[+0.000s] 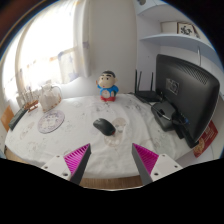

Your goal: Arrange mouse

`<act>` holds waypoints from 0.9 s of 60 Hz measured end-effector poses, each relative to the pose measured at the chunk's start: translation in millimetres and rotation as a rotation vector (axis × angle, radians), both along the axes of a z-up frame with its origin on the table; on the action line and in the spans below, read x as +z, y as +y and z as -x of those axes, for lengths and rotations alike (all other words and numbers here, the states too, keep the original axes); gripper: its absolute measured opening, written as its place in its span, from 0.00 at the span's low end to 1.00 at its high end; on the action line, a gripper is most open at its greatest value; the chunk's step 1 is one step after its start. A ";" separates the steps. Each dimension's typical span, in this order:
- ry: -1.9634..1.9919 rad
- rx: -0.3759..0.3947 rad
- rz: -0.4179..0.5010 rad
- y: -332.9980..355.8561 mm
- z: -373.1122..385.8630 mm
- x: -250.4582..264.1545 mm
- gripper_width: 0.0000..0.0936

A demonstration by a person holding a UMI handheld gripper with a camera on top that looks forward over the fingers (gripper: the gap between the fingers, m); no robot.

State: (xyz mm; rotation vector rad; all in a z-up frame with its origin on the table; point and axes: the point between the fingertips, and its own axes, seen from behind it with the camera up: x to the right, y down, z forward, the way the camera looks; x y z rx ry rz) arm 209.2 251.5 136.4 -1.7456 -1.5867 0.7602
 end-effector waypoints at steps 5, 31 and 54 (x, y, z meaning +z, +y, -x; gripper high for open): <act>0.008 0.045 -0.007 -8.0 9.7 -10.2 0.91; 0.077 0.086 -0.012 0.3 111.2 -101.3 0.92; 0.058 0.079 -0.016 2.6 218.4 -145.2 0.91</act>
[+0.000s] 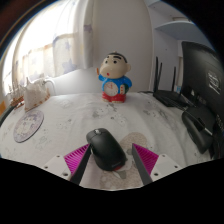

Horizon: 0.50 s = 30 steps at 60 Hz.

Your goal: Arrange mouse

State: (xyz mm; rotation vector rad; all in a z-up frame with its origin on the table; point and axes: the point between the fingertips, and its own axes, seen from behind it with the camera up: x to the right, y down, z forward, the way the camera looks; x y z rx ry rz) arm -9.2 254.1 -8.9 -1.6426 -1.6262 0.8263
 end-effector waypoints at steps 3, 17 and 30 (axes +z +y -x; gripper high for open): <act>-0.002 -0.011 0.001 2.9 11.4 -0.5 0.91; -0.016 -0.073 0.001 19.2 47.1 -4.1 0.91; -0.019 -0.029 -0.014 2.5 55.4 -3.2 0.54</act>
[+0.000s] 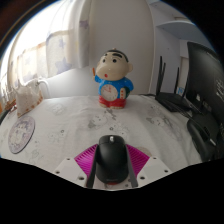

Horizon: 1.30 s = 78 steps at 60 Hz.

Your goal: Arrange mouse

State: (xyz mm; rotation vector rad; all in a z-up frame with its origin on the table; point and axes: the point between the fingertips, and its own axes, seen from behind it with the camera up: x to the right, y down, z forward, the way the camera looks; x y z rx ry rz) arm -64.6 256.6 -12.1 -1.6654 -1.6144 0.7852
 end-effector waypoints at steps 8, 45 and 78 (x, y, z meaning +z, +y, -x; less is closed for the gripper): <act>-0.015 0.010 -0.086 -3.9 9.0 12.2 0.46; -0.092 0.191 0.107 -365.0 24.5 38.9 0.46; -0.183 0.048 0.041 -312.9 -71.7 192.8 0.91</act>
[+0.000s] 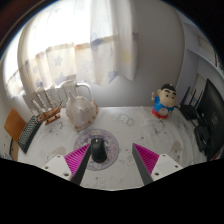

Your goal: Arrange mouse

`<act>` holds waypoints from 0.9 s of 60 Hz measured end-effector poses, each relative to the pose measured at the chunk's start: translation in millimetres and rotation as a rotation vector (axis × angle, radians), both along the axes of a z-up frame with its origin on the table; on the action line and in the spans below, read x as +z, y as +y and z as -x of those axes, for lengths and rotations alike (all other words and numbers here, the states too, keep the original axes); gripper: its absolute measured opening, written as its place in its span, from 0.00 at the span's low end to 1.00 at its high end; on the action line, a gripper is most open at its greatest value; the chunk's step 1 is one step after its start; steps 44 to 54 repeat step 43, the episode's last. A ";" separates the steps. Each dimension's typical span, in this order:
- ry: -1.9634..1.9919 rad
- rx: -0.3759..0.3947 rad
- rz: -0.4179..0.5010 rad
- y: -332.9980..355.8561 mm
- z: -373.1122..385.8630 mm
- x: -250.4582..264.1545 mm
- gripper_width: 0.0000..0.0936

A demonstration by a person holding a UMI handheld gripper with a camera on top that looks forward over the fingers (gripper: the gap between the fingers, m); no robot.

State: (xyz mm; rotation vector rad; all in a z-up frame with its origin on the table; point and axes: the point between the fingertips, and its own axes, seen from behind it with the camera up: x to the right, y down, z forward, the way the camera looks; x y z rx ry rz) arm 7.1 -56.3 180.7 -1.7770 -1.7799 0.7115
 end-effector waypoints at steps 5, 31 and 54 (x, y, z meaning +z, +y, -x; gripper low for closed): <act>0.004 -0.029 0.028 11.2 -27.8 39.9 0.91; -0.022 -0.138 -0.052 69.3 -75.6 58.8 0.91; -0.039 -0.149 -0.051 73.7 -77.9 54.2 0.91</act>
